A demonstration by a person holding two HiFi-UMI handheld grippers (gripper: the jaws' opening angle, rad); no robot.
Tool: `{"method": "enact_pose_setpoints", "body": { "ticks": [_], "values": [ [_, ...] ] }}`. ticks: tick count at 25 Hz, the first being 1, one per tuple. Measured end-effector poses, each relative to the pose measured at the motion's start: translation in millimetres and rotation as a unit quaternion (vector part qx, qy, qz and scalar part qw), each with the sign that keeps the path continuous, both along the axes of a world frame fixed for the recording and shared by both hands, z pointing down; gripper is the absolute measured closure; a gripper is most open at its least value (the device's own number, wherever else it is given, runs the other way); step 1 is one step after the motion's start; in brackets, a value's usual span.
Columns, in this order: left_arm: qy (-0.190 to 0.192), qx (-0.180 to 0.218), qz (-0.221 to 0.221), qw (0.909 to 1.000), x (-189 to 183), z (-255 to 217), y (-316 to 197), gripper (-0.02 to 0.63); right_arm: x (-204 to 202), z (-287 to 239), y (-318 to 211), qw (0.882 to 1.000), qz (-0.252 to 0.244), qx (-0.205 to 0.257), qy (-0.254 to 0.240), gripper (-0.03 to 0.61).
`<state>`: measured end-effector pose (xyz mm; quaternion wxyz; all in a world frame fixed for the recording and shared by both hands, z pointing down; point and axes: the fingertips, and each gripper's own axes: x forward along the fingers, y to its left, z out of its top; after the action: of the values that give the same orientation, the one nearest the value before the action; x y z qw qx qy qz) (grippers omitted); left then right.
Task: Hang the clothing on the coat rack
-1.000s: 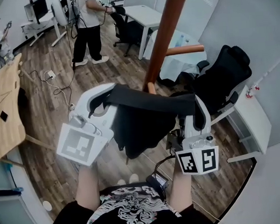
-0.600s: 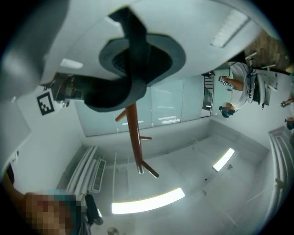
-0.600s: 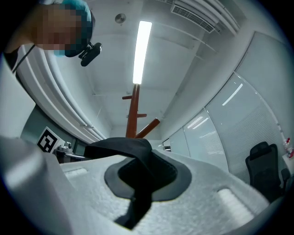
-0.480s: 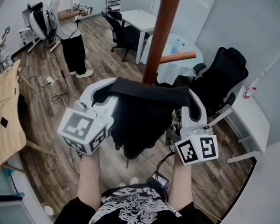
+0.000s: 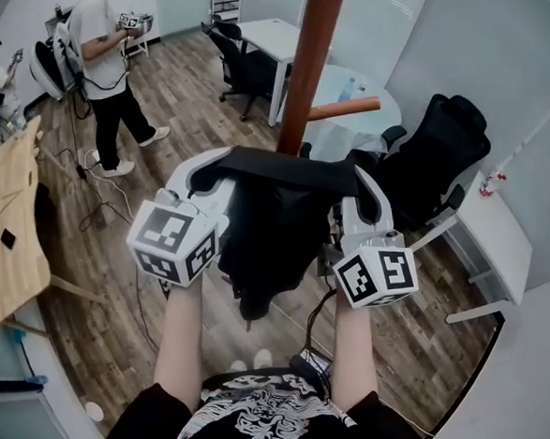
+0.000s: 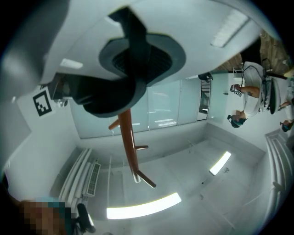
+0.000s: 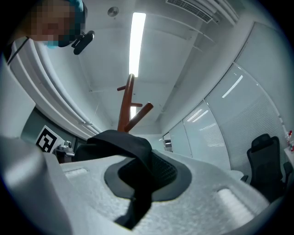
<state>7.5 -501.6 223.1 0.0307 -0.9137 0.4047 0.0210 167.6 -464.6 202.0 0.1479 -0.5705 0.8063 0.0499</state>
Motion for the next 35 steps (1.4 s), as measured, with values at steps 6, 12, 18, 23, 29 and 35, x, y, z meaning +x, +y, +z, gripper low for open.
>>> {"method": "enact_pose_setpoints", "body": {
  "ticks": [6, 12, 18, 23, 29, 35],
  "values": [
    [-0.009, 0.002, 0.009, 0.9999, 4, 7, 1, 0.597, 1, 12, -1, 1.0, -0.021, -0.012, -0.006, 0.558],
    [-0.009, -0.005, 0.03, 0.9995, 10, 13, 7, 0.597, -10, 28, -1, 0.998, -0.051, -0.041, -0.005, 0.557],
    [-0.015, -0.02, 0.036, 0.999, 12, 28, 14, 0.597, -16, 40, 4, 0.997, -0.052, -0.051, 0.003, 0.557],
    [-0.019, -0.022, 0.039, 0.9988, 8, 39, 24, 0.597, -23, 52, 12, 0.997, -0.055, -0.056, 0.007, 0.557],
    [-0.014, -0.029, 0.05, 0.9982, 13, 56, 29, 0.594, -29, 69, 16, 0.996, -0.061, -0.059, 0.022, 0.555],
    [-0.026, -0.011, 0.046, 0.9985, 13, 65, 40, 0.594, -35, 76, 27, 0.997, -0.047, -0.048, 0.041, 0.554]
  ]
}}
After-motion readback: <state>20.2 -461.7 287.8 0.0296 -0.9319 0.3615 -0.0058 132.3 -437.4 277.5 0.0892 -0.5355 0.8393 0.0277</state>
